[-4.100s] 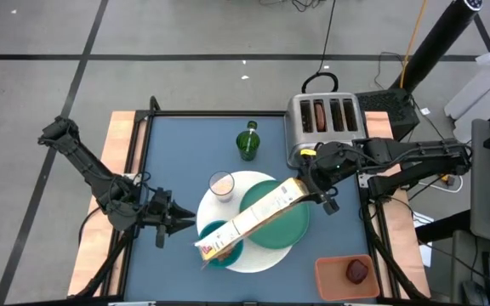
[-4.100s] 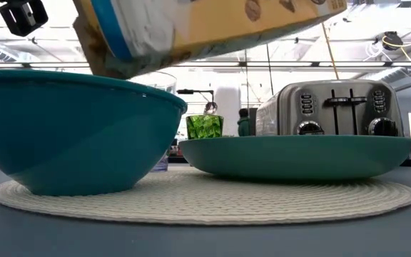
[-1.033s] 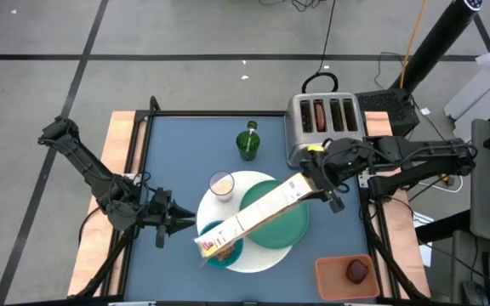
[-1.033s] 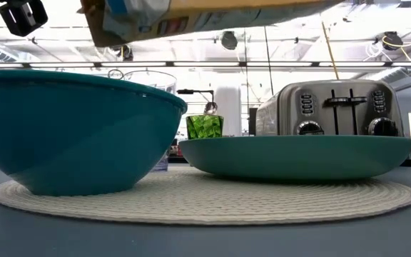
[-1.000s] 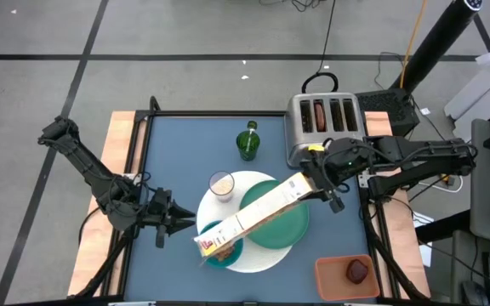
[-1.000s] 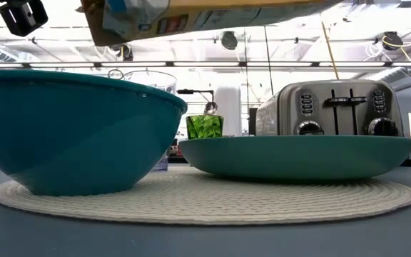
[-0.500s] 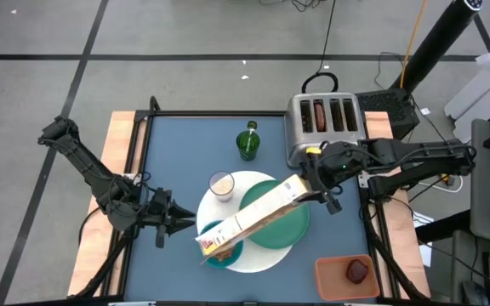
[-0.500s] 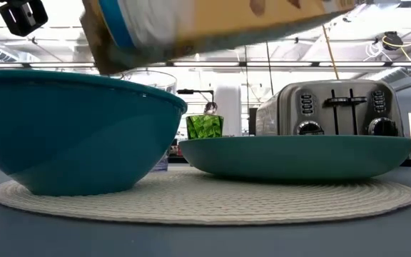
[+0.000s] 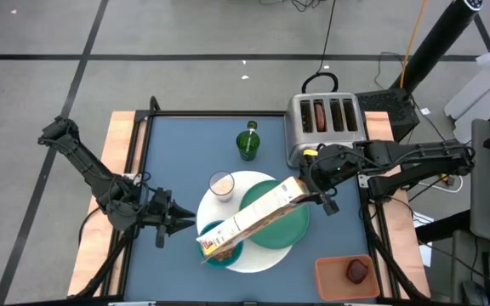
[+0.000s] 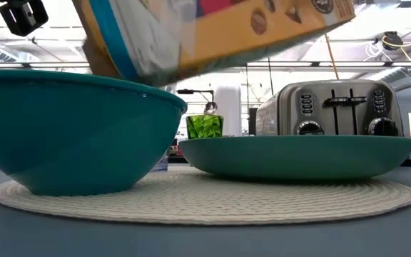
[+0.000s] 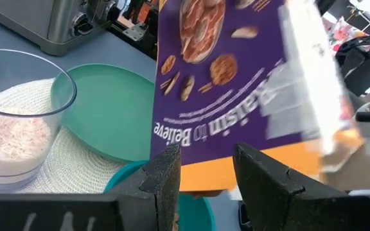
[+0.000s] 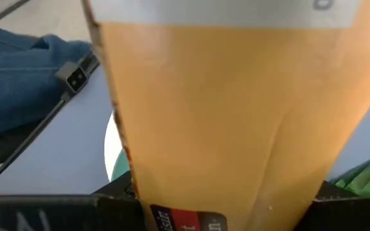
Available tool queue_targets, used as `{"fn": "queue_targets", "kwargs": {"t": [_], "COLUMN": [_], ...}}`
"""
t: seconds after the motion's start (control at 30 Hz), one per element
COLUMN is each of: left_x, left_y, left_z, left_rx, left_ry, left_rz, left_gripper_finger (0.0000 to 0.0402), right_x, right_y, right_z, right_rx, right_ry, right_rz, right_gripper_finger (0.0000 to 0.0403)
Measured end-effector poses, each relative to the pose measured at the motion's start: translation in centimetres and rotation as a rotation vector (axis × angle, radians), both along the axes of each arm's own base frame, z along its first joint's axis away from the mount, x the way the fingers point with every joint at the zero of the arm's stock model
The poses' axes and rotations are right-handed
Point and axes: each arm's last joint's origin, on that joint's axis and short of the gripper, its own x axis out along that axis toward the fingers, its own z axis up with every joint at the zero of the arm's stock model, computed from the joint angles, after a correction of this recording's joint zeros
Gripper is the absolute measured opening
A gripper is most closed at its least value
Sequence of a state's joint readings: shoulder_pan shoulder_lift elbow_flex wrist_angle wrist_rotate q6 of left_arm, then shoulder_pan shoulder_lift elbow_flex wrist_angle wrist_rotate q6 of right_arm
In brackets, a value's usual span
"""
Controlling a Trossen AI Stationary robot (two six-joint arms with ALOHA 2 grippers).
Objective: Arrange a breakfast setting
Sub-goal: Pour the cereal from the cereal box into the blue bowl
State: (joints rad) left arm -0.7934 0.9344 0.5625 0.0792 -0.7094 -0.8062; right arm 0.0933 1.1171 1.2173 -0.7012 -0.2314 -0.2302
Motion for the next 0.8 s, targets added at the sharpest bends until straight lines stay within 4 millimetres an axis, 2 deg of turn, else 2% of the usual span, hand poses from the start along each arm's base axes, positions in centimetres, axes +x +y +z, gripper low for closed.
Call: {"fn": "queue_targets", "kwargs": {"t": [0.5,0.8], "left_x": [0.0,0.0], "left_y": [0.0,0.0], "left_z": [0.0,0.0], "left_rx": [0.000,0.000], "left_ry": [0.000,0.001], "left_rz": [0.000,0.000], "left_gripper_finger": [0.0149,0.0149], "right_x": [-0.3,-1.7], "right_y": [0.0,-0.2], "right_z": [0.2,1.6], "right_rx": [0.002,0.017], "right_ry": [-0.012,-0.095], "right_rz": [0.000,-0.005], "right_gripper_finger": [0.0176,0.0176]}}
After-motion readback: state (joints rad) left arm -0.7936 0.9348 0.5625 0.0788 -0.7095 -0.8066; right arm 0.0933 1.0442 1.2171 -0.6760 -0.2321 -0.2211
